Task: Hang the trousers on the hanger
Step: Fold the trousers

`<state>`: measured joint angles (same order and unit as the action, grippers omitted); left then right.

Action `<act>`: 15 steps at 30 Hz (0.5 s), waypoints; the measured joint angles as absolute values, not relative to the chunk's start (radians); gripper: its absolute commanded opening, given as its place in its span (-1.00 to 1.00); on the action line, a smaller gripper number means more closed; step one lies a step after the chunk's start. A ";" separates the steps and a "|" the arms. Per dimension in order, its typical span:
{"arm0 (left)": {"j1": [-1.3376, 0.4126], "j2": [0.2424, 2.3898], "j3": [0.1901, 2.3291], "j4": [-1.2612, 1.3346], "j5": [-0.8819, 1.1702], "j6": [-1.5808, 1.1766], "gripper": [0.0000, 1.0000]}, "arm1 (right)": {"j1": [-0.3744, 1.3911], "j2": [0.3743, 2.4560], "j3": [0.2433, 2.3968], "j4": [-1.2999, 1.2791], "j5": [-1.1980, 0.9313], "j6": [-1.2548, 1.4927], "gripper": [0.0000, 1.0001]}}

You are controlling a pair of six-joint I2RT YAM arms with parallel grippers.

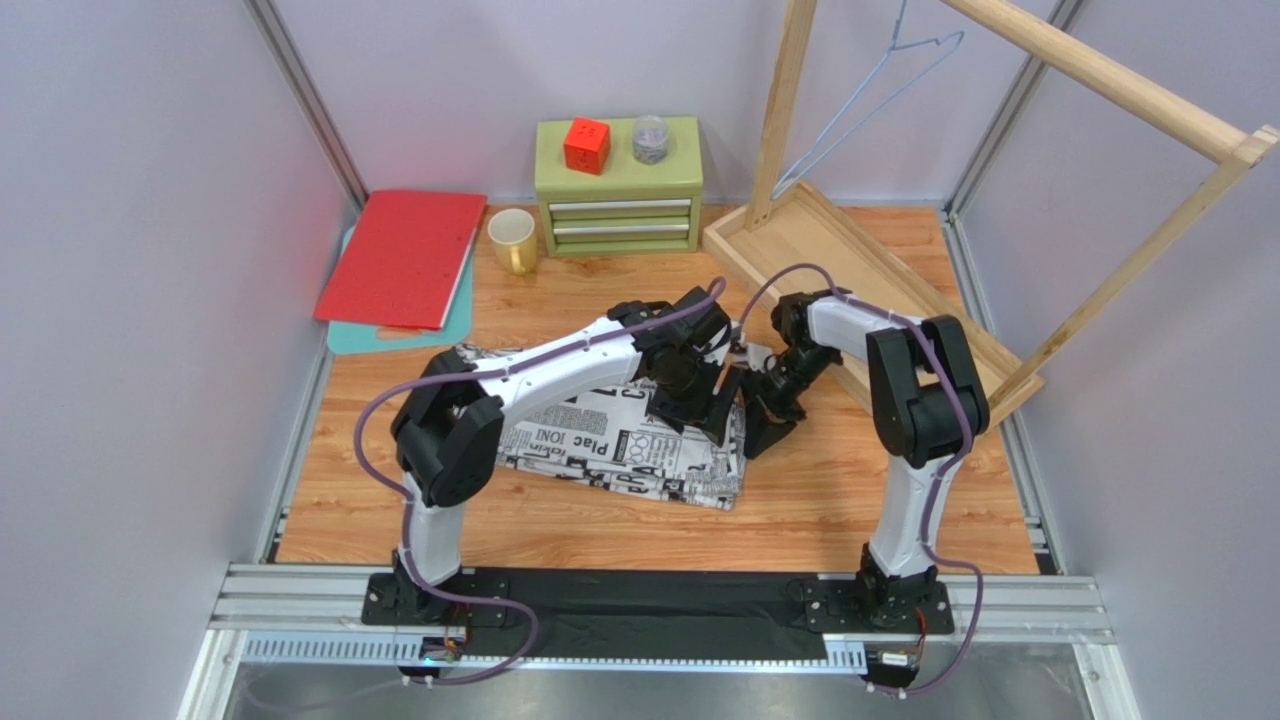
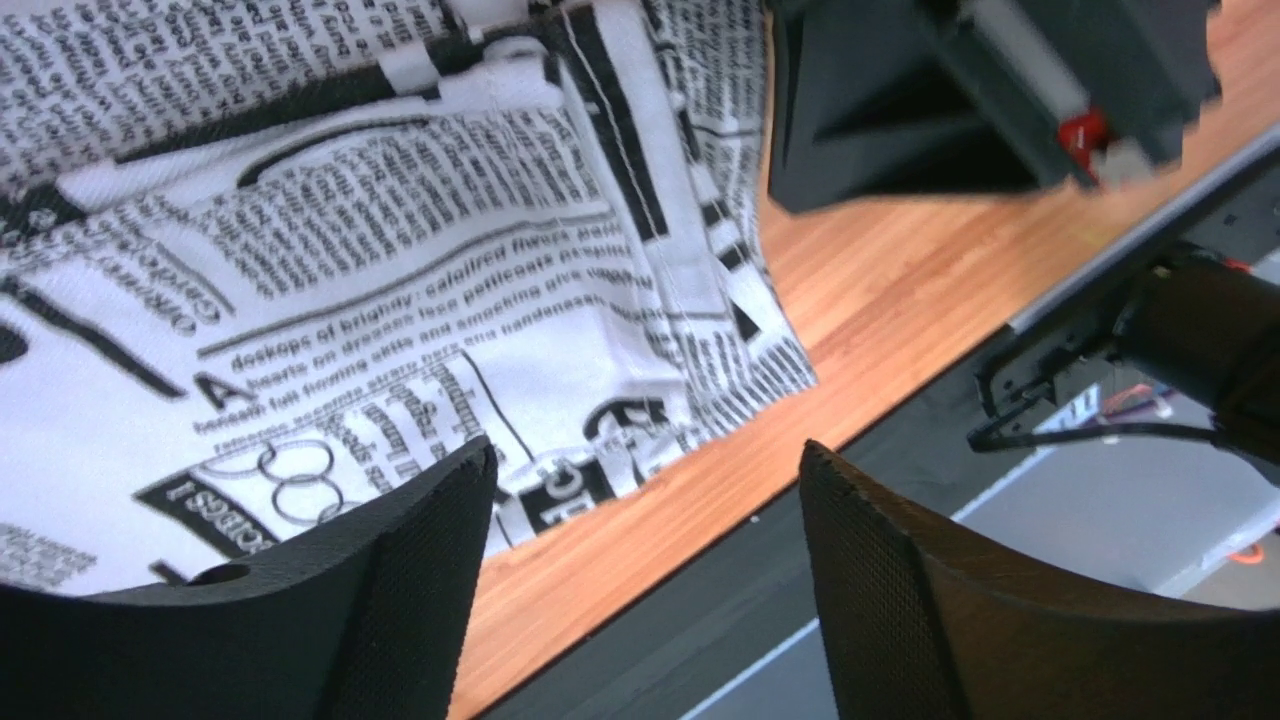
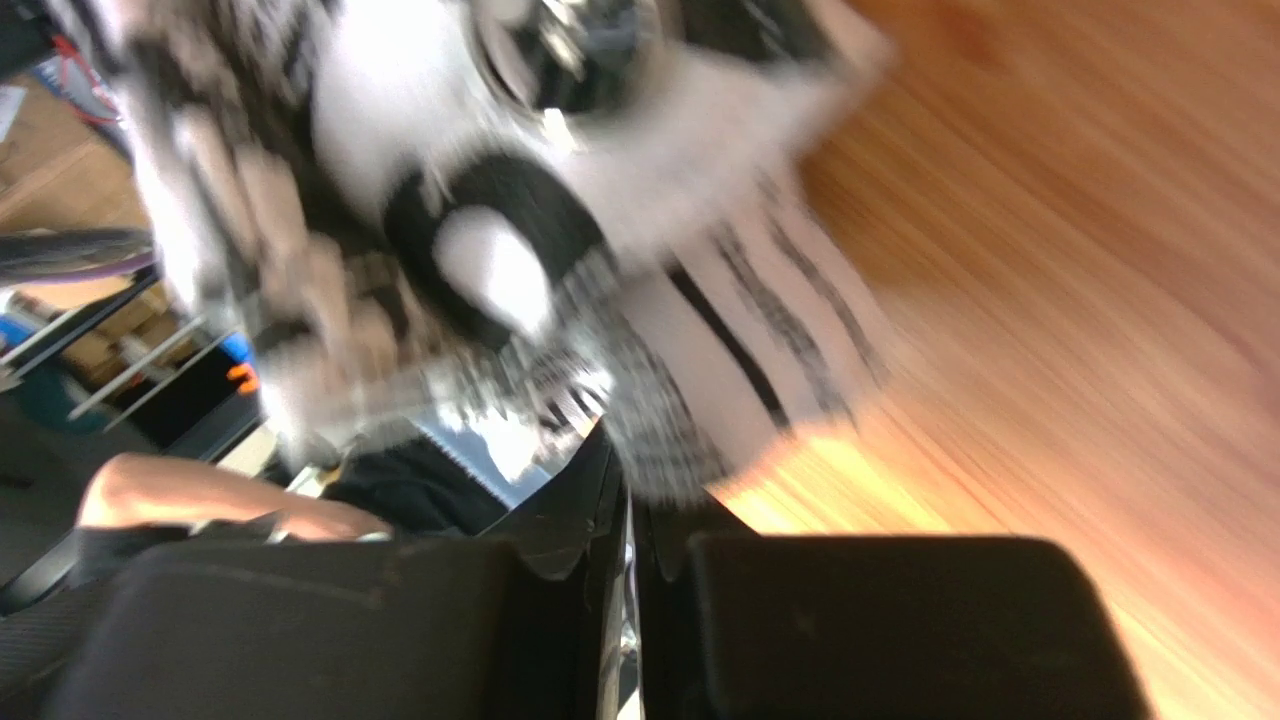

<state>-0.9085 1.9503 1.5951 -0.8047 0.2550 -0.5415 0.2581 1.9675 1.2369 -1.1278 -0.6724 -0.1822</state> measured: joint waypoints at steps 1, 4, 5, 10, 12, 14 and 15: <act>-0.908 1.930 1.585 -0.800 0.257 -0.520 0.67 | 0.249 1.958 1.238 -1.135 -0.660 -0.190 -0.67; -0.884 1.785 1.491 -0.781 0.304 -0.432 0.67 | 0.225 1.899 1.256 -1.173 -0.628 -0.233 -0.43; -0.866 1.720 1.454 -0.781 0.332 -0.397 0.67 | 0.220 1.869 1.267 -1.190 -0.621 -0.246 -0.37; -0.482 1.452 1.352 -0.817 0.555 -0.167 0.63 | 0.253 1.730 1.352 -1.241 -0.617 -0.302 -0.06; -0.281 1.464 1.364 -0.854 0.600 -0.062 0.58 | 0.303 1.704 1.384 -1.238 -0.618 -0.303 -0.07; -0.156 1.531 1.379 -0.908 0.621 0.028 0.56 | 0.371 1.706 1.411 -1.226 -0.620 -0.301 -0.07; -0.112 1.573 1.381 -0.932 0.625 0.073 0.55 | 0.406 1.718 1.423 -1.219 -0.621 -0.298 -0.08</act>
